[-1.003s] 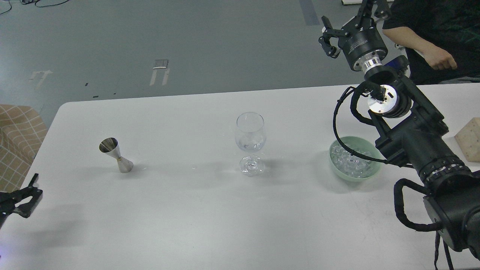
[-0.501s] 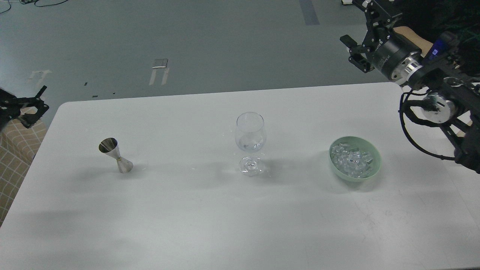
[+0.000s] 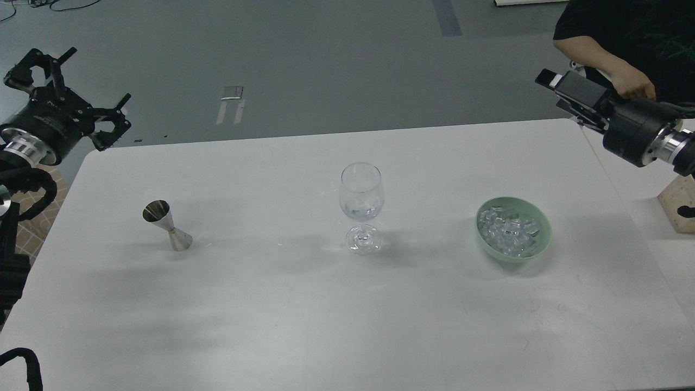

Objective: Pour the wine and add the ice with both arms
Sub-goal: 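Move the right gripper down to the green ice bowl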

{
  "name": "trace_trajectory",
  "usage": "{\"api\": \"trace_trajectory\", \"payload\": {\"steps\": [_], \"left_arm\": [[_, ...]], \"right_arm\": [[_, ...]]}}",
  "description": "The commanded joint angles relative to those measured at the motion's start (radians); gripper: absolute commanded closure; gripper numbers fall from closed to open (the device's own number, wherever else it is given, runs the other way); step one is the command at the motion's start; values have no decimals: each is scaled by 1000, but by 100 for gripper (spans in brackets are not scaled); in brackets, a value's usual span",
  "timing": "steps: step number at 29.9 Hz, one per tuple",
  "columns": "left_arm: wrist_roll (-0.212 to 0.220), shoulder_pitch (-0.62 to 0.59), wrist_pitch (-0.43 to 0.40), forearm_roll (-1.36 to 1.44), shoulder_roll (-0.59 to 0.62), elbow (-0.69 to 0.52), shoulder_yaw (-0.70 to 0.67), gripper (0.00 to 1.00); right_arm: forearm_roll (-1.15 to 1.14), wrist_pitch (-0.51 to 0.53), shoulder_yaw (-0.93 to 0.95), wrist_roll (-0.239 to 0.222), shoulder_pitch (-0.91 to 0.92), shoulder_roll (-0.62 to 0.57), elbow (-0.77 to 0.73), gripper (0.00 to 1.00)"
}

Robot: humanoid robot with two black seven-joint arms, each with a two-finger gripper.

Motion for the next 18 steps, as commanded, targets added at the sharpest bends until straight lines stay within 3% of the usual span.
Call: {"api": "trace_trajectory", "payload": {"steps": [1, 7, 12, 15, 18], "left_arm": [[2, 4, -2, 20, -6, 0, 2, 2], [2, 8, -2, 20, -21, -2, 2, 2], [0, 11, -2, 22, -42, -6, 2, 2], [0, 14, -2, 22, -50, -11, 2, 2], [2, 14, -2, 22, -50, -11, 2, 2]], "right_arm": [[-186, -85, 0, 0, -77, -3, 37, 0], [-423, -171, 0, 3, -191, -10, 64, 0], [-491, -183, -1, 3, -245, -1, 77, 2], [-530, -183, -3, 3, -262, 2, 77, 5], [-551, -183, -4, 3, -282, 13, 74, 15]]}}
